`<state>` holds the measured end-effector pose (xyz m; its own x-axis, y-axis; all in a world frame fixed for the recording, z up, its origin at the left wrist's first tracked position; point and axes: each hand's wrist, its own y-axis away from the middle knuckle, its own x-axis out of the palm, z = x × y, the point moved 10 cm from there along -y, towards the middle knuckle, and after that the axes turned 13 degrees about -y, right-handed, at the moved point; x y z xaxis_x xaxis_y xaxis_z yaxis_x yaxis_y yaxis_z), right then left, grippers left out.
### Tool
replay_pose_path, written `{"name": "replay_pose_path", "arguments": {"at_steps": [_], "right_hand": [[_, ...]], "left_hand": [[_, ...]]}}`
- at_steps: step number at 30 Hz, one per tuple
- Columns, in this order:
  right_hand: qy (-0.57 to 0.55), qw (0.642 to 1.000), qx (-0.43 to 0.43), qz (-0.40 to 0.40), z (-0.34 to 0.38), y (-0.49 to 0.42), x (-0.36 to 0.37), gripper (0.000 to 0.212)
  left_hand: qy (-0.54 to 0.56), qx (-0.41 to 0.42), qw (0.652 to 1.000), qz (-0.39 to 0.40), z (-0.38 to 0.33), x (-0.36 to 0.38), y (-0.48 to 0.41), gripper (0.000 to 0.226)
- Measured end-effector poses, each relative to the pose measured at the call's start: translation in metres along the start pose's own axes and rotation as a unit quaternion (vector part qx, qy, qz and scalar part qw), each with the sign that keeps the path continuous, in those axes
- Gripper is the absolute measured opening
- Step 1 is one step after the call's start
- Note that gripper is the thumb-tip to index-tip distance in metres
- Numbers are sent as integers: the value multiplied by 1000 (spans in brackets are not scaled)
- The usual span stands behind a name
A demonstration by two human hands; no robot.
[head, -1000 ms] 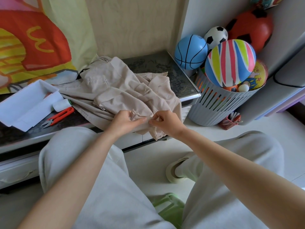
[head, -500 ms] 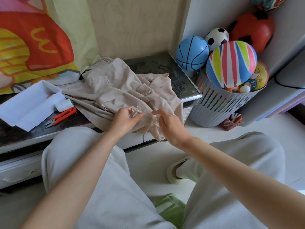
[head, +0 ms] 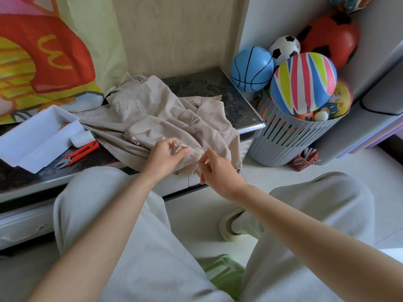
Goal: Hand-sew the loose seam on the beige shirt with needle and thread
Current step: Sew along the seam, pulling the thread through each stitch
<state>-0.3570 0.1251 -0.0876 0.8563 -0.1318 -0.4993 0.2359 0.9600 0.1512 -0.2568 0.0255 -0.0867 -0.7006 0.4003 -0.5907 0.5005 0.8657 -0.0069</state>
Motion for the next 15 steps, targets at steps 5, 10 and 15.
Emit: {"name": "replay_pose_path", "arguments": {"at_steps": [5,10,15], "right_hand": [[-1,1000,11,-10,2,-2,1,9],[-19,999,18,-26,6,-6,2,11],[-90,995,26,-44,9,-10,3,9]], "left_hand": [[-16,9,999,26,-1,4,1,5],[-4,29,998,55,-8,7,4,5],[18,33,996,79,-17,11,9,5]]}}
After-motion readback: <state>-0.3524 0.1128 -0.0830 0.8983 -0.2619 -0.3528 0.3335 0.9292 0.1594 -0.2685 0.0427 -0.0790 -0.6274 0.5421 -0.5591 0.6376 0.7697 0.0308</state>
